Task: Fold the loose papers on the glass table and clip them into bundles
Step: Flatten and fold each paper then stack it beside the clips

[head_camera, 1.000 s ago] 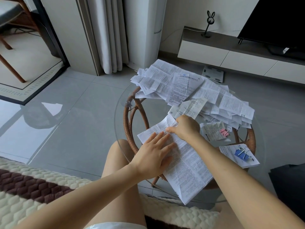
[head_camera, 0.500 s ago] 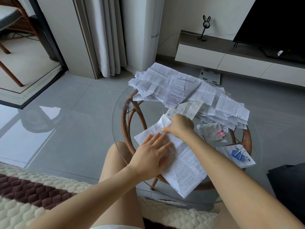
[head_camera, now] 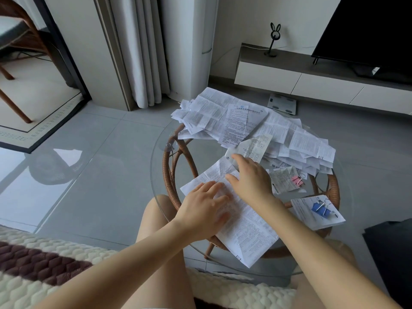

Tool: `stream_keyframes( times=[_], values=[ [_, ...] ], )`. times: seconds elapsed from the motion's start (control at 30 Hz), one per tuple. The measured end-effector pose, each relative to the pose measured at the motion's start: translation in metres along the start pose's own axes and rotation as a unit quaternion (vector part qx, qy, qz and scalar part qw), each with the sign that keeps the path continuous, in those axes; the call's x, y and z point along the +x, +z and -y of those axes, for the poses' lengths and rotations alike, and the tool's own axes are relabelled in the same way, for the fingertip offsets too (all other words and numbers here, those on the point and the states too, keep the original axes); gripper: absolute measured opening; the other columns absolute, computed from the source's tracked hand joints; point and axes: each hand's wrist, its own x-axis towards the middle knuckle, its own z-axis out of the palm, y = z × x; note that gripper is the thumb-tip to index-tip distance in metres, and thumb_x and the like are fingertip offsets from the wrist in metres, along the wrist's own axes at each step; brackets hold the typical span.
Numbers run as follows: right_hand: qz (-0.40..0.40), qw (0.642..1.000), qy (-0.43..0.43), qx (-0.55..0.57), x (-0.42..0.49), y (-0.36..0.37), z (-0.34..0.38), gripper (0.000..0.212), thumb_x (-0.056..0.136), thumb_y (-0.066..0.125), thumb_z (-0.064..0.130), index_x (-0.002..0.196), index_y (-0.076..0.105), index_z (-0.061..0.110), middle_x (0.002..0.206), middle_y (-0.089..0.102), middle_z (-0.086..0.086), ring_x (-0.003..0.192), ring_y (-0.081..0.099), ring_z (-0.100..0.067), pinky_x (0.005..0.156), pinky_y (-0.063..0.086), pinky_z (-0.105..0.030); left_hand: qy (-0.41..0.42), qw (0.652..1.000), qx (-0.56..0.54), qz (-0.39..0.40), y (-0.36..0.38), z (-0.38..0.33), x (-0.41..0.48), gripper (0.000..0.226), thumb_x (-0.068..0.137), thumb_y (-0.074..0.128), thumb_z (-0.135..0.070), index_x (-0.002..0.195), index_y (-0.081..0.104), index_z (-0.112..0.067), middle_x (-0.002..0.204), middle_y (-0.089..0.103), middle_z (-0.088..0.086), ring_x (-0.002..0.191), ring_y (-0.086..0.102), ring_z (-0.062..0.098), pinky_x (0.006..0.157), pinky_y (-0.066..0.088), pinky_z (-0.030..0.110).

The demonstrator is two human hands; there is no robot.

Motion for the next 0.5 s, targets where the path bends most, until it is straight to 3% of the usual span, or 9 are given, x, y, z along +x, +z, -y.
stream_keyframes(
  times=[0.1,0.17,0.23,0.27,0.33,0.5],
  values=[
    [-0.030,0.997,-0.067,-0.008,-0.038,0.006,-0.008,0.045,0.096,0.052,0.028,0.138,0.044,0.014,0.140,0.048,-0.007,0.130,0.042,-0.026,0.103,0.036,-0.035,0.007,1.000,0.008,-0.004,0.001,0.000,0.001,0.042,0.081,0.046,-0.048,0.110,0.069,-0.027,0.123,0.062,0.006,0.114,0.057,0.024,0.092,0.049,0.034],
    [0.002,0.996,-0.090,-0.014,-0.057,0.020,-0.018,0.046,0.093,0.056,0.026,0.136,0.049,0.010,0.142,0.046,-0.014,0.133,0.040,-0.031,0.110,0.030,-0.039,0.009,1.000,0.025,-0.010,0.002,0.000,0.000,0.042,0.081,0.044,-0.049,0.107,0.070,-0.027,0.122,0.063,0.006,0.112,0.059,0.025,0.090,0.049,0.033],
    [0.054,0.992,-0.102,-0.047,-0.073,0.034,-0.027,0.052,0.094,0.048,0.036,0.139,0.046,0.010,0.149,0.035,-0.015,0.139,0.032,-0.031,0.115,0.016,-0.039,0.009,0.999,0.035,-0.010,0.001,0.001,0.000,0.042,0.080,0.044,-0.050,0.105,0.071,-0.028,0.122,0.064,0.006,0.111,0.060,0.025,0.089,0.049,0.032],
    [0.064,0.989,-0.107,-0.075,-0.078,0.039,-0.032,0.056,0.092,0.040,0.044,0.136,0.049,0.011,0.149,0.035,-0.014,0.139,0.033,-0.029,0.114,0.016,-0.040,0.008,0.999,0.033,-0.008,0.001,0.001,0.000,0.042,0.080,0.045,-0.050,0.104,0.071,-0.027,0.121,0.064,0.007,0.111,0.060,0.026,0.088,0.050,0.032],
    [0.076,0.987,-0.104,-0.095,-0.086,0.045,-0.044,0.061,0.088,0.031,0.057,0.122,0.063,0.017,0.142,0.047,-0.012,0.130,0.046,-0.026,0.112,0.030,-0.042,0.011,0.999,0.034,-0.001,0.001,0.001,0.001,0.042,0.080,0.046,-0.050,0.105,0.071,-0.026,0.121,0.064,0.008,0.109,0.061,0.027,0.086,0.051,0.032],
    [0.093,0.985,-0.115,-0.093,-0.102,0.046,-0.060,0.069,0.089,0.015,0.072,0.133,0.052,0.034,0.149,0.038,-0.009,0.137,0.035,-0.025,0.105,0.017,-0.046,0.010,0.998,0.038,0.043,0.002,0.000,0.004,0.046,0.083,0.048,-0.051,0.114,0.068,-0.024,0.126,0.060,0.012,0.116,0.056,0.031,0.094,0.046,0.042]
  ],
)
